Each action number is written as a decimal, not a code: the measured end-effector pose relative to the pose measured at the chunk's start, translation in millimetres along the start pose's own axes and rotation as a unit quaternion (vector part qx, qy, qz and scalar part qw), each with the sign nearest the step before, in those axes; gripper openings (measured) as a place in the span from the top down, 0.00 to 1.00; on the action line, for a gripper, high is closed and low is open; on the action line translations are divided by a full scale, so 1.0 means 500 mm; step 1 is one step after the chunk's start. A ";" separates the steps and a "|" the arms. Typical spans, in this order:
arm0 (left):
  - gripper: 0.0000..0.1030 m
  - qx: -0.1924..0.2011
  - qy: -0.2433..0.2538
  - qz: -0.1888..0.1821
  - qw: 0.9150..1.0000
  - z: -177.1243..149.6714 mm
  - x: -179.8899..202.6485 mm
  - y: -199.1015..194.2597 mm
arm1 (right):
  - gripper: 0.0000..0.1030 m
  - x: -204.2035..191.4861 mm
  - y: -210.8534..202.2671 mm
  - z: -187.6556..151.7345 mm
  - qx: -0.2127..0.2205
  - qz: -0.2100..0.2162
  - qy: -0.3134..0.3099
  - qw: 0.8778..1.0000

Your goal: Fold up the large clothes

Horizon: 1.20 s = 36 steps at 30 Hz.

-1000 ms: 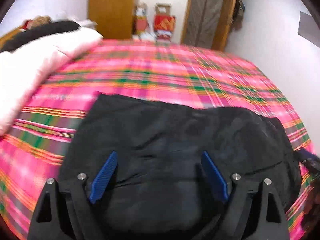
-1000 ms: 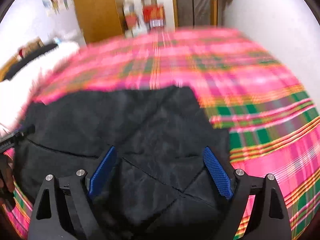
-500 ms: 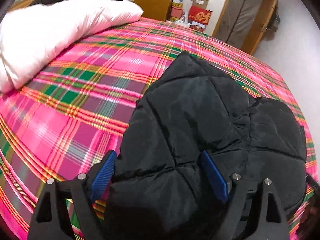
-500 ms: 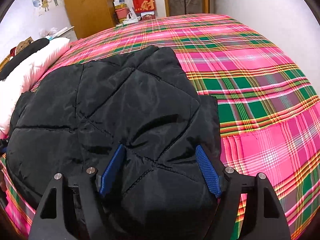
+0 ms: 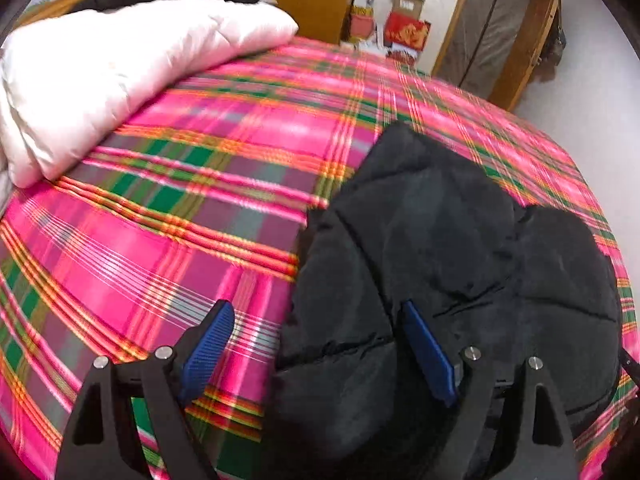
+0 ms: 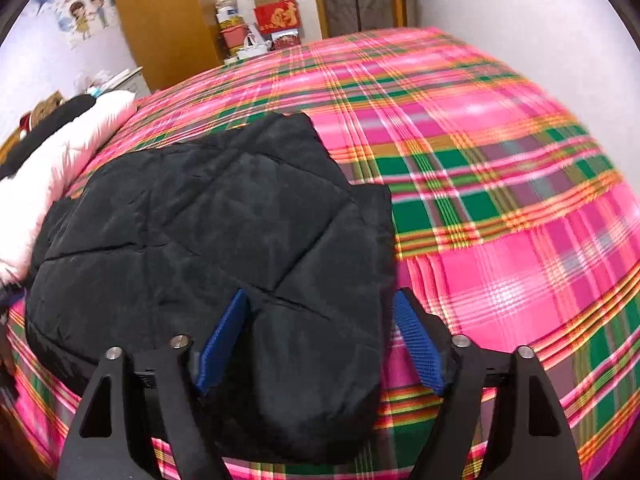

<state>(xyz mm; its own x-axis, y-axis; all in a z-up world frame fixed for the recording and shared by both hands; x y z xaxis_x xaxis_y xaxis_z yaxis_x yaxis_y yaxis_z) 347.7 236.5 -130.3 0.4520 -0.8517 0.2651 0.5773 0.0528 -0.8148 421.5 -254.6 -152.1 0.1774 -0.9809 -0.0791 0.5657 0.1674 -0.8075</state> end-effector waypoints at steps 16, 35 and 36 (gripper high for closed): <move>0.03 -0.039 -0.064 -0.078 0.994 -0.011 -0.025 0.076 | 0.15 0.028 0.063 -0.013 -0.019 0.069 0.042 0.997; 0.00 -0.061 -0.060 -0.108 0.990 -0.031 0.009 0.136 | 0.07 0.041 0.149 -0.015 -0.069 0.153 0.075 0.983; 0.00 -0.061 -0.056 -0.103 0.991 -0.031 0.013 0.137 | 0.08 0.040 0.152 -0.014 -0.073 0.156 0.075 0.982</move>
<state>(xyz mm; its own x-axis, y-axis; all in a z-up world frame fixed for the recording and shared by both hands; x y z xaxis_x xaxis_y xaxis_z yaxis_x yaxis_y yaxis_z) 379.4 226.4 -192.4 0.4093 -0.7742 0.4827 0.5824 -0.1855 -0.7914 462.6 -262.1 -219.1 0.1966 -0.8899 -0.4117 0.3800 0.4562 -0.8046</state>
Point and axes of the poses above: each gripper's, at about its wrist camera, not at the fingertips, and y roughly the way its jaws point, x to its right, z to its top, the point moved 8 cm from there along y, roughly the way its jaws point, and after that the axes turned 10 degrees about -y, right-handed, at the moved point
